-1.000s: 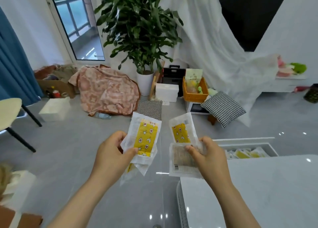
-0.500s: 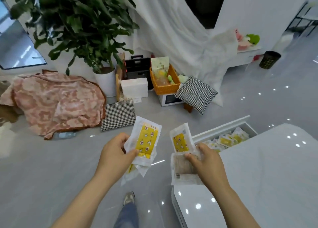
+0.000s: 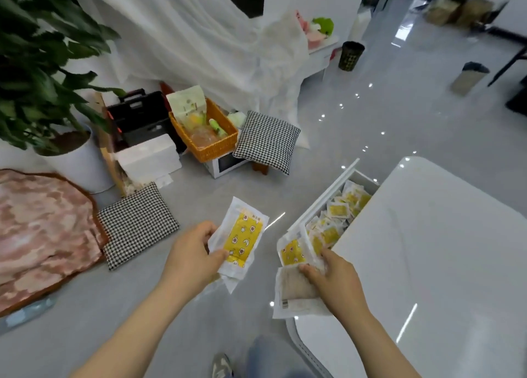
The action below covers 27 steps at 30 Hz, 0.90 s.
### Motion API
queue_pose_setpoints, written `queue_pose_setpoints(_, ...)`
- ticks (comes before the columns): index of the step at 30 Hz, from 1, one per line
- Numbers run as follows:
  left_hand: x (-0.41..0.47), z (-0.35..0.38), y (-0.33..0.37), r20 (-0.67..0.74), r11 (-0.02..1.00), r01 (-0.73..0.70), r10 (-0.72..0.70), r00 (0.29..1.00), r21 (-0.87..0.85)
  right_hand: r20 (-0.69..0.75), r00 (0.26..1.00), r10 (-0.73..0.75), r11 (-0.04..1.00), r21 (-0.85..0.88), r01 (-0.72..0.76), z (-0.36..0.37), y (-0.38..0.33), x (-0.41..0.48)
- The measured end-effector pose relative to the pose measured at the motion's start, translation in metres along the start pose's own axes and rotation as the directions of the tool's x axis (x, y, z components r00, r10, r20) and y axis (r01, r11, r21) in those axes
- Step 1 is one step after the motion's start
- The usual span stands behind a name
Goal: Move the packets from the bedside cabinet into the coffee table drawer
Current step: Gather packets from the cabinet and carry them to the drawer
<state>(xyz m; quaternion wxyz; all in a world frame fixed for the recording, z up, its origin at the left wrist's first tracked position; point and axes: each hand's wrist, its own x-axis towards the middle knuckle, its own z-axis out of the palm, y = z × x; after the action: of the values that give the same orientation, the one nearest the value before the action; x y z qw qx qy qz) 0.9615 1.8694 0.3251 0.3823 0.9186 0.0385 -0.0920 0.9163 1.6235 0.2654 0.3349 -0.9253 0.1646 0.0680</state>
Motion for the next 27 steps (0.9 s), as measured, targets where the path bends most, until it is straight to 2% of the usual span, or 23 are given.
queue_pose_setpoints(6,0.086,0.011,0.008,0.123,0.998,-0.052,0.048,0.991,0.034,-0.074,0.985,0.157,0.987,-0.004,-0.158,0.004,0.001,0.05)
queue_pose_setpoints(12,0.183,0.028,0.037,0.242,0.977,-0.145,0.105,0.965,0.154,-0.14,0.957,0.255,0.967,0.033,-0.253,-0.001,0.002,0.126)
queue_pose_setpoints(17,0.249,0.045,0.063,0.315,0.963,-0.193,0.127,0.941,0.187,-0.152,0.928,0.339,0.941,0.069,-0.332,-0.011,0.006,0.174)
queue_pose_setpoints(22,0.303,0.065,0.083,0.412,0.947,-0.264,0.169,0.895,0.185,-0.174,0.867,0.467,0.884,0.12,-0.452,-0.015,0.012,0.203)
queue_pose_setpoints(27,0.367,0.082,0.104,0.53,0.911,-0.368,0.221,0.819,0.188,-0.201,0.778,0.595,0.803,0.183,-0.566,-0.004,0.008,0.233)
